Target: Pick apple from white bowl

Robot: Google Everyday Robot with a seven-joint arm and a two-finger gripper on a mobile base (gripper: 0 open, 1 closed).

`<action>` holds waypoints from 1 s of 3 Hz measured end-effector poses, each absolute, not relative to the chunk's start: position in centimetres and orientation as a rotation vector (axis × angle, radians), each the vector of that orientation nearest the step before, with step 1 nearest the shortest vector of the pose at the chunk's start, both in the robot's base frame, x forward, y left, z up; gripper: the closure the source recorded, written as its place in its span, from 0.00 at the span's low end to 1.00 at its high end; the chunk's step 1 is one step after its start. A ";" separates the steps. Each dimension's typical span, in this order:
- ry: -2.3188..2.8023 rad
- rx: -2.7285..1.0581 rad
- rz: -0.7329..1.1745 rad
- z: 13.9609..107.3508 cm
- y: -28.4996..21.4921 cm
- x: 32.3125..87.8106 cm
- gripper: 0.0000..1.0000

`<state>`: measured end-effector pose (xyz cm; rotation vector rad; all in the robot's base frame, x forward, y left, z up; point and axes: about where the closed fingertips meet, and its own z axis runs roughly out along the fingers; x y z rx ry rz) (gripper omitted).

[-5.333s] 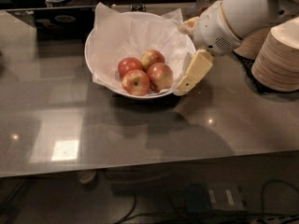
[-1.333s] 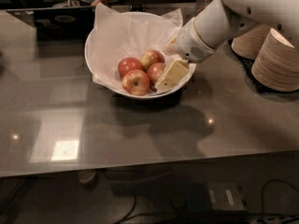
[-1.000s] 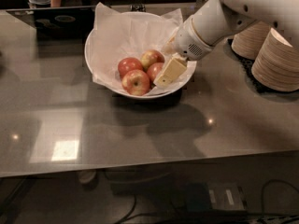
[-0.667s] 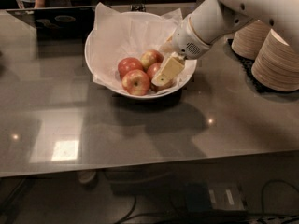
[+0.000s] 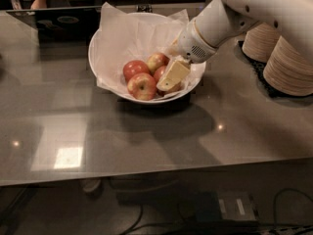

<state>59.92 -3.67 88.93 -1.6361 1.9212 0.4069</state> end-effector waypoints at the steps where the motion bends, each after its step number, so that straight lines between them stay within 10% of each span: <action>1: 1.947 -1.636 0.401 88.3 -3.7 59.7 0.30; 3: 1.974 -1.615 0.371 88.4 -4.5 58.9 0.29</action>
Offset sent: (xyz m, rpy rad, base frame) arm -0.0185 -0.0197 -0.0066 -0.0497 0.0084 -0.0744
